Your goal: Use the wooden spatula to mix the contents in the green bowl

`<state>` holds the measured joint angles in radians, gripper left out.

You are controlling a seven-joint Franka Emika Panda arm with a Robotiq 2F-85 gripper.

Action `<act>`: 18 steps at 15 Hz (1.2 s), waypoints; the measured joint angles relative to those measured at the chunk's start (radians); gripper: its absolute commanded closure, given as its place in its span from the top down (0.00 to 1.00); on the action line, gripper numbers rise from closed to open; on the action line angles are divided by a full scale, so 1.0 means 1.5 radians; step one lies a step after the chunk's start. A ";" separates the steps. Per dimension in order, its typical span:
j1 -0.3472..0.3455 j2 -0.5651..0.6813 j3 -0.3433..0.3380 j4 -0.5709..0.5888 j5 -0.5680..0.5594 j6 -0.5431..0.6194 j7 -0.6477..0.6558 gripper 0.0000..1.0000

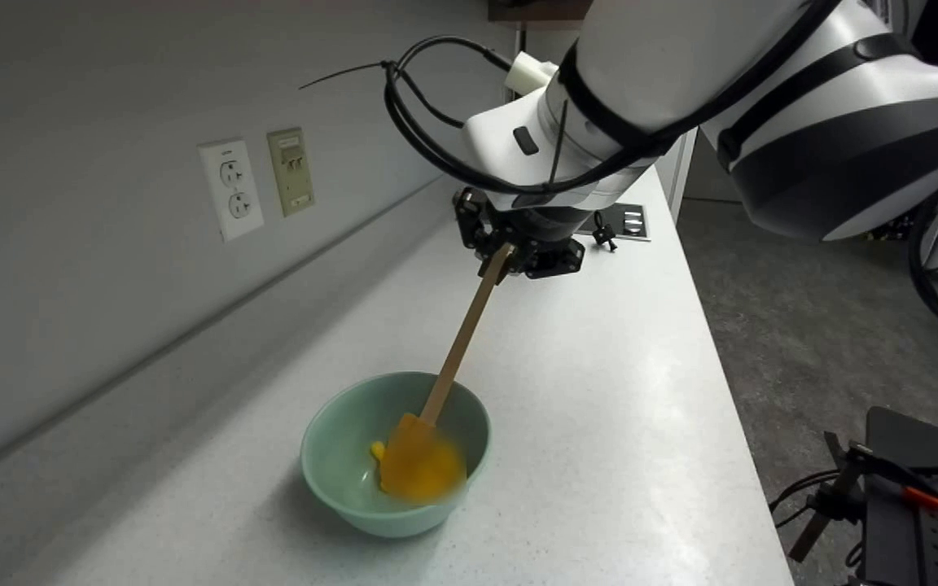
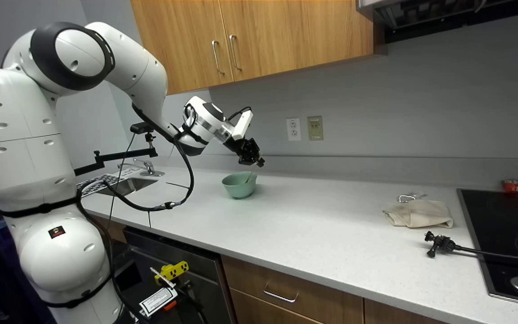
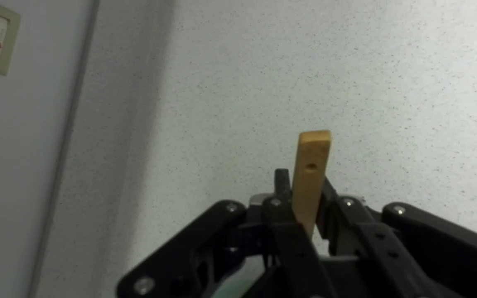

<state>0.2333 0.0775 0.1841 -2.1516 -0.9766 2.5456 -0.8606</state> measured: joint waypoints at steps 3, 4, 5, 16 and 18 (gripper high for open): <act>-0.009 -0.006 -0.001 0.000 -0.014 0.006 -0.016 0.04; -0.012 -0.008 -0.001 0.000 -0.014 0.005 -0.025 0.04; -0.015 -0.010 -0.001 0.000 -0.012 0.005 -0.036 0.04; -0.018 -0.014 0.011 -0.019 0.026 0.005 -0.059 0.04; -0.017 -0.013 0.020 -0.029 0.069 0.005 -0.059 0.04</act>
<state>0.2083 0.0578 0.2138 -2.1944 -0.8736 2.5529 -0.9489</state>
